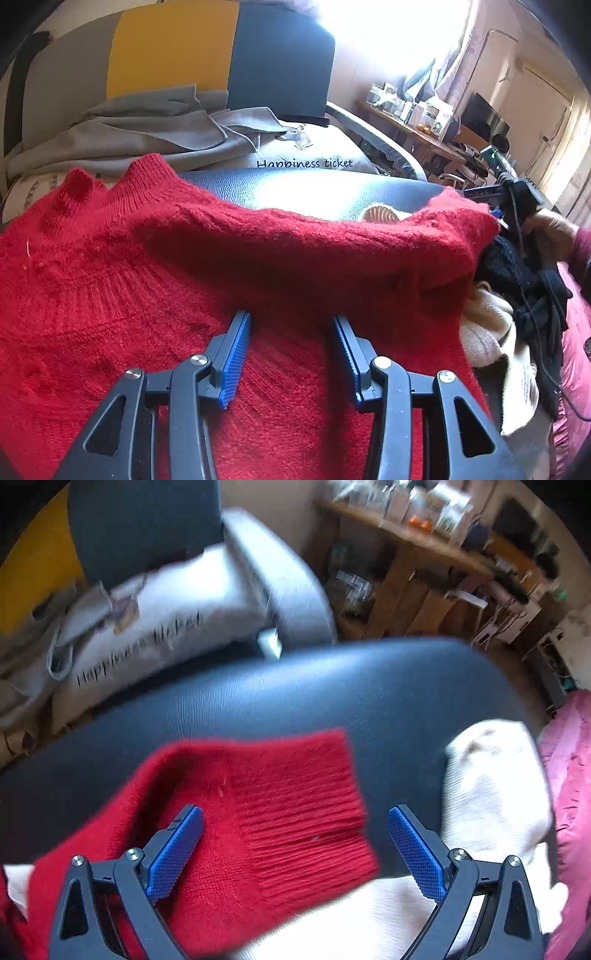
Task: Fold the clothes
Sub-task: 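Lift the cuff with the right gripper and fold it across the body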
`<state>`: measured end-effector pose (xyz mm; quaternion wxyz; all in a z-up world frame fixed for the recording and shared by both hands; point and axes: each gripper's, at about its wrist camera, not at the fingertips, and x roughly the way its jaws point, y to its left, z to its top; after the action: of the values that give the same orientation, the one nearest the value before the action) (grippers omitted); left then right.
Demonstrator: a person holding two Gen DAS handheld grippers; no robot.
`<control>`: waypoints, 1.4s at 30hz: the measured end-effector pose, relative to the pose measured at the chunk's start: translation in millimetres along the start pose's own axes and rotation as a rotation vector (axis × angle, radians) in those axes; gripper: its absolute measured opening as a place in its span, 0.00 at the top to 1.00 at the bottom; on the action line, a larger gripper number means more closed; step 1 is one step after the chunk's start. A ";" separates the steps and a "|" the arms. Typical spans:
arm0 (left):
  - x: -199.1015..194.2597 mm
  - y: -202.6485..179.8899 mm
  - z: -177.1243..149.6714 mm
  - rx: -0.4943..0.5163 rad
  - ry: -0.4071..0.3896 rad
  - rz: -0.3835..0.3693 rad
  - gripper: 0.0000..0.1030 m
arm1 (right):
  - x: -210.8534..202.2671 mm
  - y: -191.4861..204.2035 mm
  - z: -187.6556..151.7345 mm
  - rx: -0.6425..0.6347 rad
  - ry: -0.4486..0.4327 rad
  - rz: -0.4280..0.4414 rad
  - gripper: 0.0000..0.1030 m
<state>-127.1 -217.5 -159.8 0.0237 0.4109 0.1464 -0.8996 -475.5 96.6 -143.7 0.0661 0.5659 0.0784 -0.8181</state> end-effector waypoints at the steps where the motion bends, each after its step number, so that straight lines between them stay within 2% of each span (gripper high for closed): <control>1: -0.2 0.0 -0.2 -0.001 -0.001 -0.001 0.57 | -0.7 -1.5 -2.4 0.014 -0.017 0.012 0.02; 2: -0.4 0.0 -0.4 -0.003 -0.002 -0.001 0.57 | -0.4 -2.7 -4.7 0.021 -0.019 0.020 0.03; 4: -0.6 -0.1 -0.8 -0.004 -0.004 -0.002 0.57 | -3.8 -5.9 -8.8 0.048 -0.036 0.071 0.22; 6: -0.1 0.7 -0.7 -0.010 -0.005 -0.008 0.57 | -10.2 -1.4 -9.5 0.035 -0.063 0.071 0.59; 8: 0.0 1.3 -0.8 -0.016 -0.007 -0.014 0.57 | -19.6 6.5 -10.7 0.036 -0.078 0.098 0.82; 9: 0.2 1.5 -0.7 -0.018 -0.007 -0.017 0.57 | -25.0 9.6 -12.0 0.039 -0.091 0.110 0.83; 13: 0.7 1.1 -0.6 -0.020 -0.009 -0.016 0.57 | -57.3 25.5 -19.9 0.054 -0.177 0.180 0.85; 17: -0.7 0.7 -0.8 -0.020 -0.007 -0.017 0.57 | -117.3 50.8 -45.4 0.034 -0.285 0.338 0.85; 19: -2.3 1.4 0.3 -0.026 -0.005 -0.025 0.56 | -143.5 71.6 -67.7 0.027 -0.321 0.445 0.85; 21: -9.2 10.6 0.1 -0.091 0.011 -0.084 0.58 | -169.4 93.0 -90.7 0.019 -0.356 0.553 0.85; 22: -16.6 19.3 -1.4 -0.155 0.017 -0.134 0.58 | -179.0 105.2 -103.2 0.018 -0.364 0.605 0.85; 24: -42.1 39.8 -9.5 -0.303 -0.016 -0.242 0.58 | -193.4 135.1 -132.9 -0.007 -0.367 0.680 0.85; 25: -54.1 44.9 -13.9 -0.331 -0.032 -0.262 0.58 | -197.2 149.4 -145.1 -0.018 -0.362 0.709 0.85; 26: -66.0 49.3 -18.4 -0.353 -0.048 -0.277 0.58 | -198.8 166.9 -159.4 -0.038 -0.352 0.719 0.85; 30: -112.9 58.1 -42.5 -0.337 -0.081 -0.284 0.57 | -191.5 235.9 -212.3 -0.106 -0.291 0.728 0.85; 33: -127.8 67.6 -61.9 -0.370 -0.055 -0.328 0.57 | -180.6 276.2 -243.1 -0.159 -0.272 0.669 0.85; 35: -128.7 75.4 -73.6 -0.416 -0.027 -0.370 0.56 | -173.6 292.4 -261.5 -0.163 -0.257 0.665 0.83; 37: -126.4 82.9 -84.6 -0.480 -0.002 -0.411 0.56 | -171.9 303.0 -280.7 -0.175 -0.261 0.654 0.79; 39: -124.2 88.3 -93.5 -0.537 0.003 -0.451 0.56 | -171.2 305.5 -297.4 -0.181 -0.269 0.670 0.53; 42: -120.5 90.6 -98.8 -0.576 0.010 -0.461 0.55 | -174.7 297.9 -322.3 -0.175 -0.292 0.666 0.50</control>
<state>39.6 -285.6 -153.3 -0.0655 0.3478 0.4823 -0.8013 -60.6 -126.2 -108.0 0.3870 0.4298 -0.0506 -0.8142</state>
